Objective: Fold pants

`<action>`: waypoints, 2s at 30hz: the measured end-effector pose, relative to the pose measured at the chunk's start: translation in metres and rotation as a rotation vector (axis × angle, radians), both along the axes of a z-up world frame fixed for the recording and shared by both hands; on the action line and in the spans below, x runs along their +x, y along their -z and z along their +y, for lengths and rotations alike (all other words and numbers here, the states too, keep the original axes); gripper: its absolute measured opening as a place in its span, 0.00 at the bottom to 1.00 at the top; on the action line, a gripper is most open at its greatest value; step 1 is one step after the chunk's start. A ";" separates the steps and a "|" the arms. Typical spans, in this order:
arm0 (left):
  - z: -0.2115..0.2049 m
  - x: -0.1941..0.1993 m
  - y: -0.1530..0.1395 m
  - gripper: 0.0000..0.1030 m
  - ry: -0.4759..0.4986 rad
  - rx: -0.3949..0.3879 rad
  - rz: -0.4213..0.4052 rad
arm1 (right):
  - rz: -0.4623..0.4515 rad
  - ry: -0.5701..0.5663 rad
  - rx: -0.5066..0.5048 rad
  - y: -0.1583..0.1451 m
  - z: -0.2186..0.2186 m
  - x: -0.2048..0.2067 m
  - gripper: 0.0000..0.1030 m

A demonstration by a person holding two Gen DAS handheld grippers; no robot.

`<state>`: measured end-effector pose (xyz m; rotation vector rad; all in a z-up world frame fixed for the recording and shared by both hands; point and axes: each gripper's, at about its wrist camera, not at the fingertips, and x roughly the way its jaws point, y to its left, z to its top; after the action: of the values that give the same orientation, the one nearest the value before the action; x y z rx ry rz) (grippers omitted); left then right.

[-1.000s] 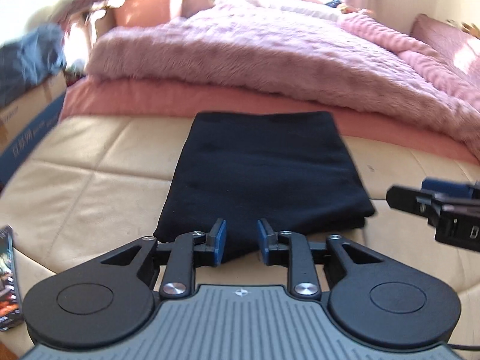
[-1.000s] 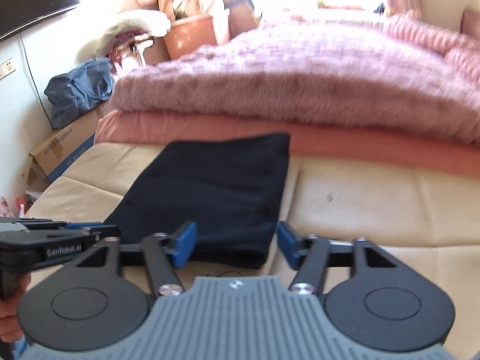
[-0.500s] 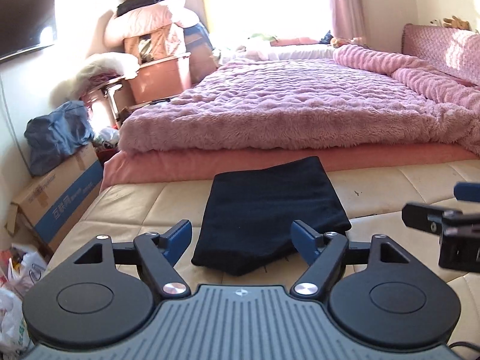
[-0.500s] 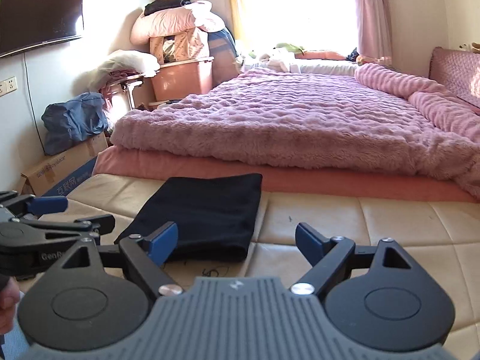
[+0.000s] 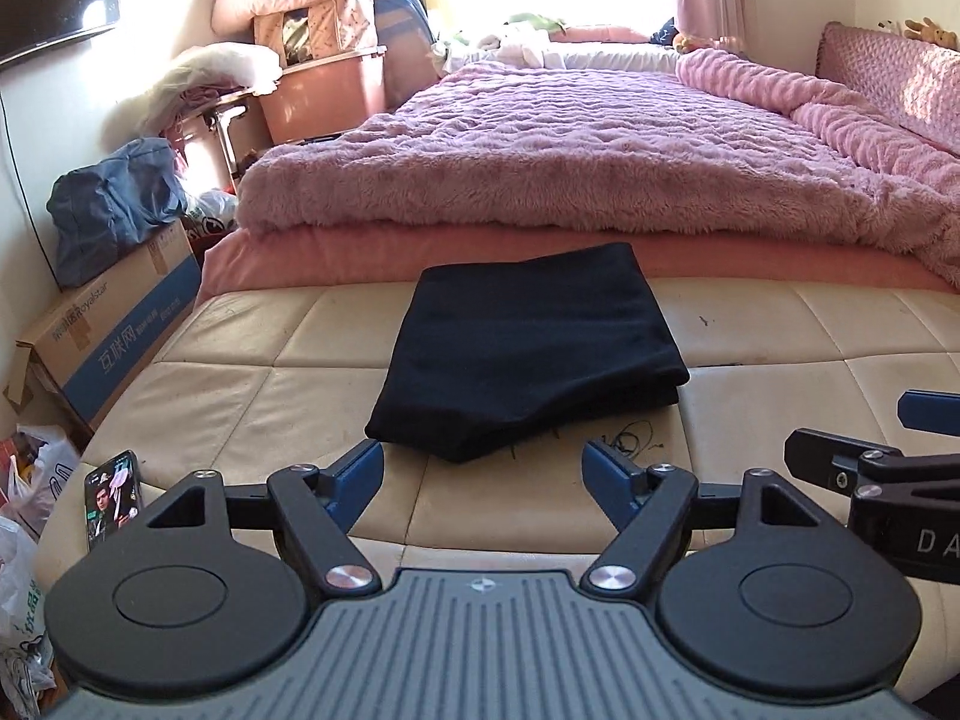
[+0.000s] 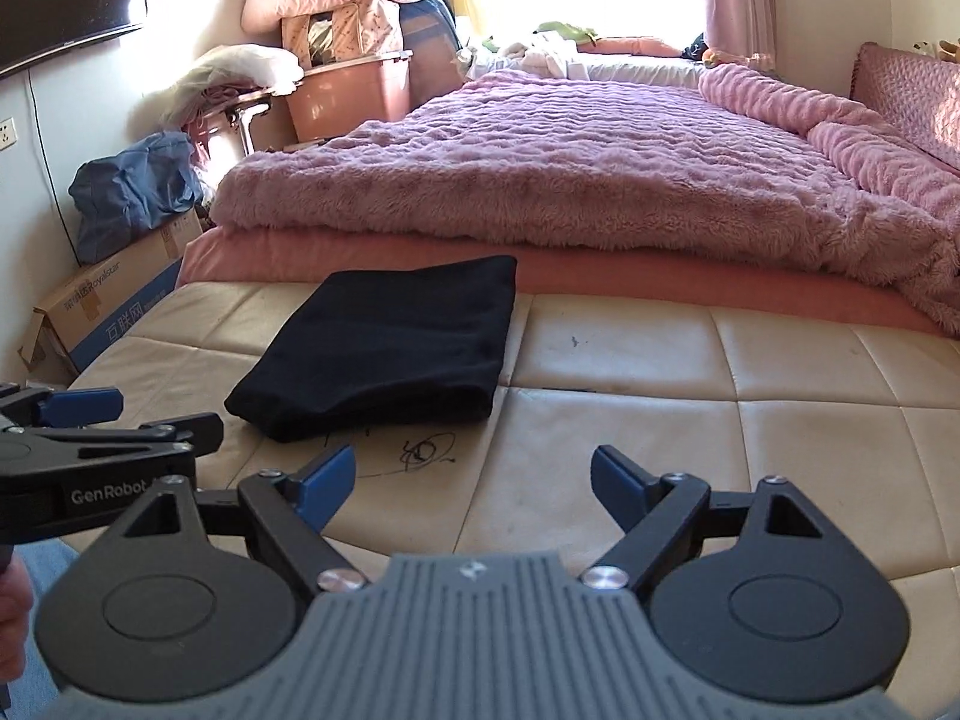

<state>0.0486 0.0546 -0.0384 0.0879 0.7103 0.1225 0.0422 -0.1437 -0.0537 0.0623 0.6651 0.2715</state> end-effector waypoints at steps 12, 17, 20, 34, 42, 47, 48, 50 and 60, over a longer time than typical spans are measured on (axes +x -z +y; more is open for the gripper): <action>-0.001 -0.006 -0.004 0.86 0.004 -0.016 -0.009 | 0.002 -0.019 -0.024 -0.003 0.003 -0.003 0.79; 0.000 -0.006 -0.003 0.86 0.002 -0.017 -0.009 | 0.004 -0.013 -0.025 -0.003 0.003 -0.001 0.79; 0.000 -0.006 -0.002 0.86 0.003 -0.016 -0.008 | 0.004 -0.013 -0.025 -0.004 0.003 -0.001 0.79; 0.002 -0.006 -0.002 0.86 0.004 -0.012 -0.010 | -0.011 -0.016 -0.026 -0.005 0.004 -0.004 0.79; 0.003 -0.006 -0.005 0.86 0.009 -0.011 -0.021 | -0.024 -0.005 -0.023 -0.007 0.003 -0.008 0.79; 0.004 -0.006 -0.006 0.86 0.007 -0.008 -0.030 | -0.032 0.002 -0.024 -0.008 0.002 -0.010 0.79; 0.004 -0.006 -0.007 0.86 0.007 -0.008 -0.031 | -0.034 0.002 -0.024 -0.009 0.003 -0.010 0.79; 0.004 -0.007 -0.007 0.86 0.007 -0.009 -0.035 | -0.035 0.003 -0.024 -0.009 0.002 -0.010 0.79; 0.003 -0.006 -0.008 0.86 0.012 -0.008 -0.040 | -0.041 0.005 -0.026 -0.011 0.002 -0.012 0.79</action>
<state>0.0422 0.0574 -0.0304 0.0819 0.6705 0.1093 0.0304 -0.1421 -0.0426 0.0336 0.6279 0.2591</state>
